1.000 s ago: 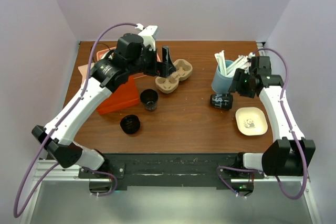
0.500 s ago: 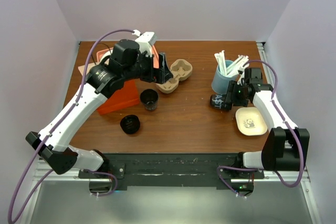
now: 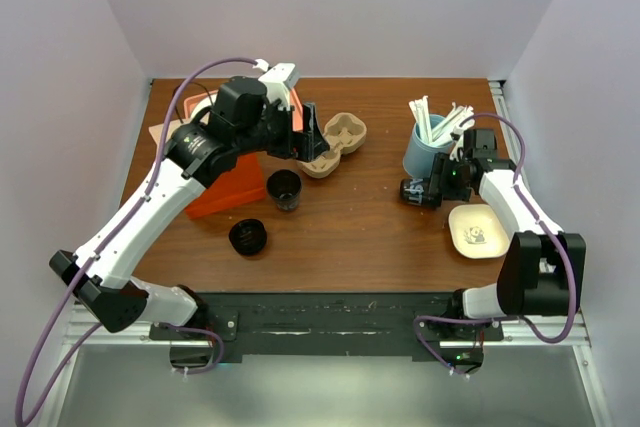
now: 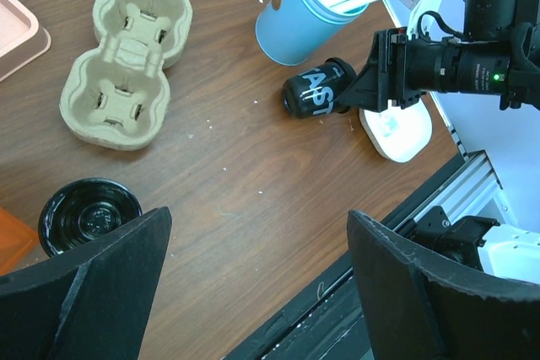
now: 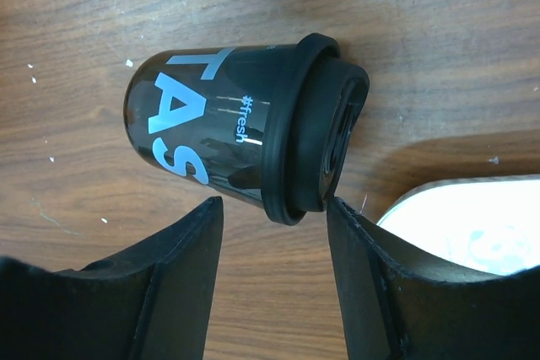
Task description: Pack the takeout coffee
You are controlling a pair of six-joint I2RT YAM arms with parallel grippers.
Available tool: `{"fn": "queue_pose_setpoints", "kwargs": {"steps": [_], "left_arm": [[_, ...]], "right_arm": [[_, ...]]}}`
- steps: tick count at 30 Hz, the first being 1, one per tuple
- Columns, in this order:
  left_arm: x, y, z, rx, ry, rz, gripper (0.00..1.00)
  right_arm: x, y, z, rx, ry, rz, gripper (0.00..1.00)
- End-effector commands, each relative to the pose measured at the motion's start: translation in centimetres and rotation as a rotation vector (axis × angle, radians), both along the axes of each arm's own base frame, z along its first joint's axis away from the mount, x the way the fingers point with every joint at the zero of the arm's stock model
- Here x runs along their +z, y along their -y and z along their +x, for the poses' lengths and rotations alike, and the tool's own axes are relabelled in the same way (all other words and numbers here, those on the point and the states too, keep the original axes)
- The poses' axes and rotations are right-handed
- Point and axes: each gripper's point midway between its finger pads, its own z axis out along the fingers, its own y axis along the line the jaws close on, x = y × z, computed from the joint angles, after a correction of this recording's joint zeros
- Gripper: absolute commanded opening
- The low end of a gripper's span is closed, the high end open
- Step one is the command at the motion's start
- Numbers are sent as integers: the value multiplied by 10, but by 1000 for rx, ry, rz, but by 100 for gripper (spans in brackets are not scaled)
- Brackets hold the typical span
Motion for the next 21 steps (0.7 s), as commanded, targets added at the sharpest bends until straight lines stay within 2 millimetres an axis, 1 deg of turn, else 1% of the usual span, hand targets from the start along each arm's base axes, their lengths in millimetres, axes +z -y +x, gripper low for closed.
{"fn": "queue_pose_setpoints", "kwargs": {"steps": [1, 2, 5, 6, 9, 15, 18, 19, 20, 21], "left_arm": [[8, -2, -8, -10, 11, -26, 90], [7, -1, -8, -10, 7, -26, 90], [6, 0, -8, -14, 5, -28, 90], [6, 0, -8, -15, 4, -29, 90], [6, 0, -8, -17, 7, -29, 90], [7, -1, -7, -17, 16, -26, 90], [8, -2, -7, -14, 24, -26, 90], [8, -3, -8, -13, 27, -26, 90], [9, -2, -7, -13, 32, -27, 90], [7, -2, -7, -14, 33, -24, 90]], "right_arm": [[9, 1, 18, 19, 65, -1, 56], [8, 1, 18, 20, 65, -2, 55], [7, 1, 19, 31, 68, -9, 48], [8, 2, 19, 34, 72, -15, 43], [11, 4, 18, 41, 81, -28, 35], [13, 5, 15, 39, 91, -36, 28], [25, 4, 11, 34, 101, -33, 27], [34, 3, 9, 34, 118, -37, 26], [36, 4, 3, 29, 98, -44, 25], [45, 7, 4, 15, 110, -62, 25]]}}
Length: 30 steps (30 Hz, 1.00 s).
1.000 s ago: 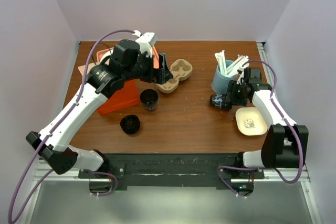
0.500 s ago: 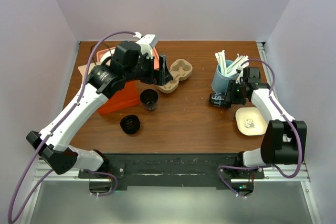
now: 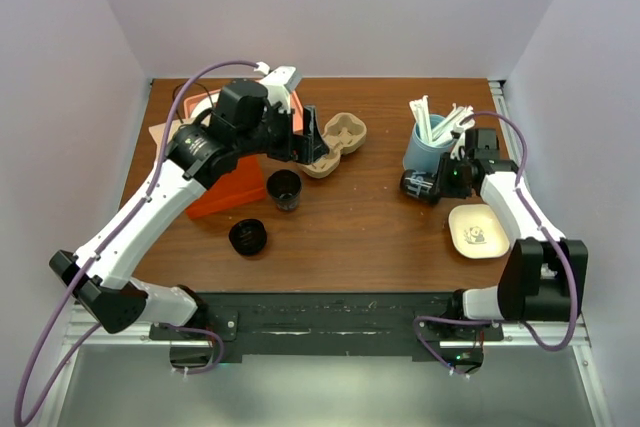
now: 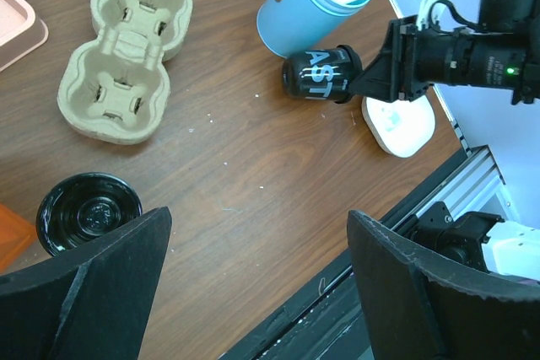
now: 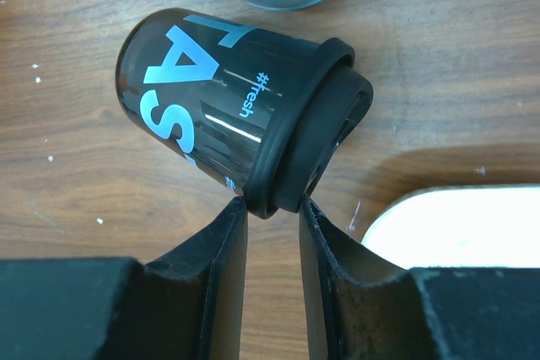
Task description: Pack the takeout coffee
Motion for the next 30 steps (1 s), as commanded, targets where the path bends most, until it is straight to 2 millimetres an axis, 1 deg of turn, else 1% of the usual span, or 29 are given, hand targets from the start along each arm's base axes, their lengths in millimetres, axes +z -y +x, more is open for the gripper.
{"fn": "queue_pose_setpoints", "kwargs": {"steps": [1, 4, 5, 6, 7, 10, 13, 14, 15, 16, 17, 18, 19, 20, 21, 22, 23, 24, 25, 27, 28, 29, 30], "left_arm": [[12, -2, -5, -11, 42, -31, 90], [8, -3, -3, -3, 48, -17, 89], [8, -4, -2, 2, 54, -13, 89], [7, -5, -2, 5, 54, -8, 90], [9, -7, -1, 9, 64, -8, 90], [13, -11, 0, 27, 86, -1, 89], [25, -15, 1, 44, 113, -7, 89], [31, -16, 1, 46, 125, -16, 89], [37, -16, 0, 45, 136, -24, 89], [43, -16, -2, 42, 149, -37, 89], [53, -17, -3, 40, 168, -52, 89], [59, -17, -4, 40, 182, -63, 89], [66, -18, -5, 41, 194, -72, 89], [76, -20, -6, 46, 213, -83, 89], [82, -22, -7, 52, 226, -90, 89], [87, -25, -9, 59, 237, -96, 89], [97, -29, -10, 75, 258, -106, 89], [103, -32, -11, 81, 269, -112, 89], [109, -35, -14, 87, 281, -121, 89], [125, -38, -19, 92, 307, -151, 89], [130, -39, -20, 96, 310, -159, 89], [146, -40, -23, 94, 333, -188, 89], [152, -41, -24, 95, 342, -198, 89]], "right_arm": [[44, 6, -1, -16, 76, -51, 24], [58, 11, -11, -31, 46, -99, 23], [62, 6, -18, -13, 20, -120, 23], [64, 5, -20, -7, 7, -136, 23], [66, 5, -23, -1, -4, -193, 23], [75, 0, -32, 24, -55, -279, 22], [86, -3, -38, 35, -85, -329, 22], [95, -1, -40, 32, -90, -363, 22], [96, -1, -39, 35, -104, -398, 22], [99, -5, -39, 53, -106, -421, 22], [109, -1, -38, 45, -106, -460, 22], [108, 0, -35, 45, -128, -487, 22], [112, -4, -34, 64, -129, -512, 22], [122, -2, -32, 57, -123, -546, 22], [123, -2, -30, 66, -131, -574, 22], [121, -7, -26, 87, -144, -602, 22], [124, -9, -22, 95, -147, -620, 22], [124, -11, -21, 107, -151, -647, 22], [118, -14, -17, 117, -176, -665, 22], [113, -19, -14, 134, -192, -686, 21], [109, -24, -14, 156, -198, -704, 21], [103, -28, -12, 170, -214, -719, 21], [100, -31, -12, 175, -219, -730, 21]]}}
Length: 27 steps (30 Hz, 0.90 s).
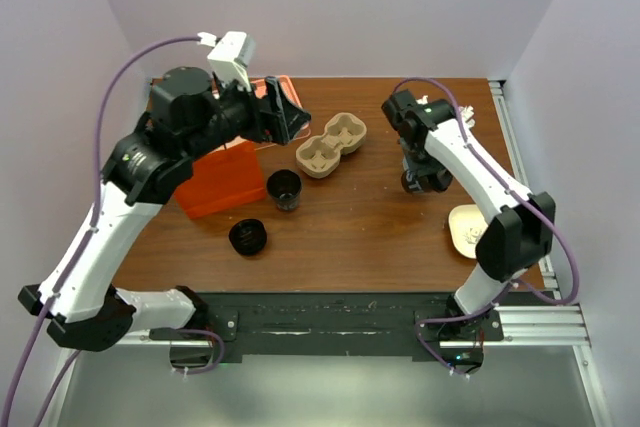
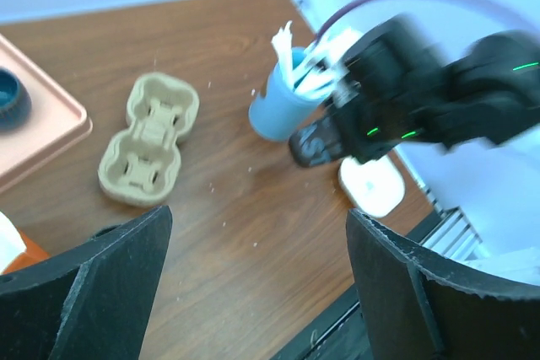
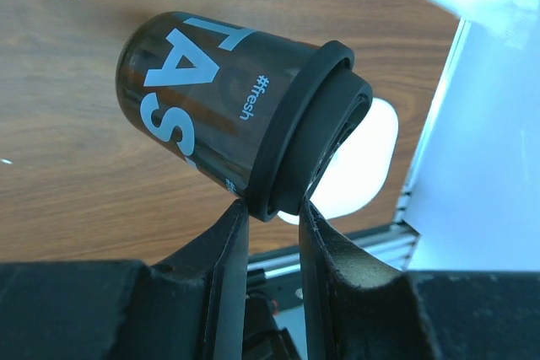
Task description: Pack the takeout coffee
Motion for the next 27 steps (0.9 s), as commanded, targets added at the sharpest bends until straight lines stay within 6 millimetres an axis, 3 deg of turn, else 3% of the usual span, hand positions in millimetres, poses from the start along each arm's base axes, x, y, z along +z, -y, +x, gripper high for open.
{"fn": "queue_pose_setpoints", "kwargs": {"steps": [1, 3, 14, 23, 27], "left_arm": [[58, -12, -14, 13, 121, -82, 89], [69, -18, -15, 40, 144, -92, 89], [77, -28, -16, 88, 171, -100, 89], [68, -26, -13, 91, 154, -77, 89], [66, -25, -13, 94, 153, -70, 89]], "right_arm": [[0, -2, -3, 23, -37, -122, 21], [-5, -8, -1, 36, -56, -139, 21], [-24, -9, 10, 50, -103, -278, 20], [-46, -32, 11, 97, -148, -365, 19], [-47, -60, 14, 177, -139, -428, 19]]}}
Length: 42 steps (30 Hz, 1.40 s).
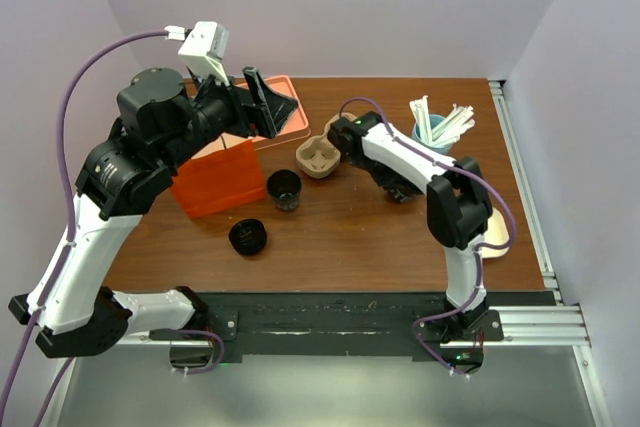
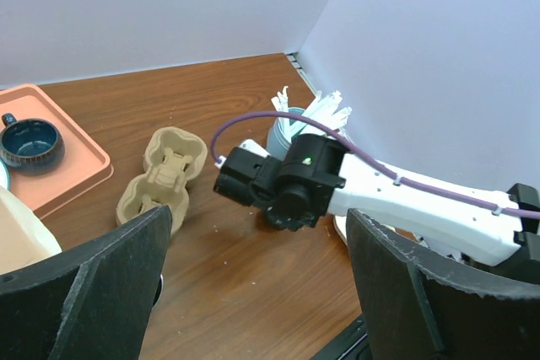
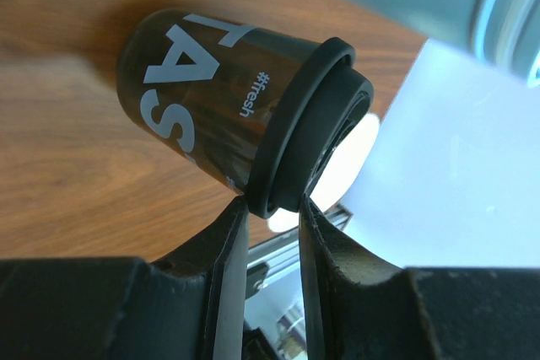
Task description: Pack the takeout coffee
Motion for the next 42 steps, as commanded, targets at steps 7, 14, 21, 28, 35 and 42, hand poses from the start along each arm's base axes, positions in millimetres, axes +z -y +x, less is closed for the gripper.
{"fn": "queue_pose_setpoints", "kwargs": {"steps": [7, 14, 21, 28, 35, 42], "left_arm": [[5, -3, 1, 20, 30, 12, 89], [6, -6, -1, 31, 37, 11, 89], [4, -8, -2, 31, 42, 19, 89], [2, -18, -6, 74, 56, 51, 90], [3, -14, -5, 75, 70, 66, 90], [-7, -2, -3, 47, 50, 81, 90]], "right_arm": [[6, -34, 4, 113, 22, -146, 19], [11, -25, -10, 97, 43, -159, 20], [-11, -23, -18, 74, -13, -179, 20], [-13, -24, -12, 89, -7, -206, 23], [4, -34, -4, 144, 46, -219, 31], [8, -41, 1, 201, 48, -262, 39]]}}
